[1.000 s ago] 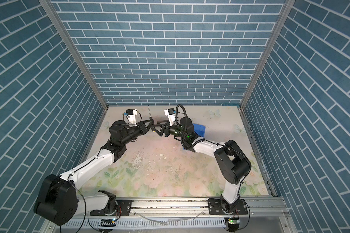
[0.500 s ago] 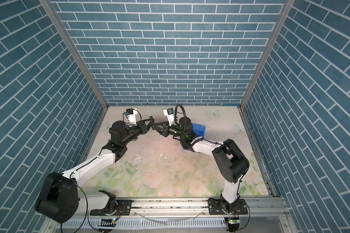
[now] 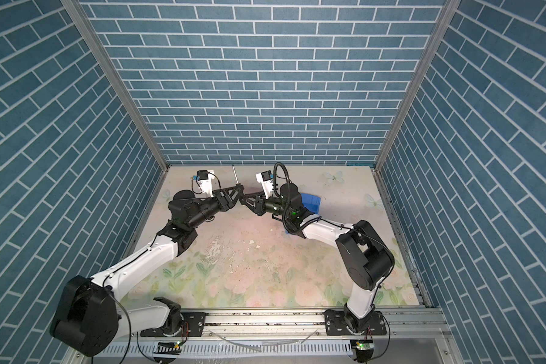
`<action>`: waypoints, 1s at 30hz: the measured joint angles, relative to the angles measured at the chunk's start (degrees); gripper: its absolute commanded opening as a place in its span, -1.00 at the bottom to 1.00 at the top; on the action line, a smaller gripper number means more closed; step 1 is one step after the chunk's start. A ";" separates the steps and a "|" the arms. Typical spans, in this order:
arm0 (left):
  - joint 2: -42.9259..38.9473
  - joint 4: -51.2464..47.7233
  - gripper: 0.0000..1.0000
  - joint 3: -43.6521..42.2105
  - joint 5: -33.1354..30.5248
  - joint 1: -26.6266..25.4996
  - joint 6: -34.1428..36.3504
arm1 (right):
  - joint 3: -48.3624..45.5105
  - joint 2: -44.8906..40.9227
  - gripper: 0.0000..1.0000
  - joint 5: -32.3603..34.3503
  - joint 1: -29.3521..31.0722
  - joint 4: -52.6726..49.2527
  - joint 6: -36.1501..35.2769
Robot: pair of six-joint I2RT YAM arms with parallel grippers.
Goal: Put the screwdriver in the bin
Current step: 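Close the right gripper on the screwdriver handle and open the left gripper, then carry the screwdriver over the blue bin with the right gripper while the left arm withdraws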
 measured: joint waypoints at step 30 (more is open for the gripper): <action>-5.42 -19.76 0.99 1.68 -0.92 -13.77 49.31 | -13.27 -23.04 -1.00 33.27 -10.95 -39.82 -9.22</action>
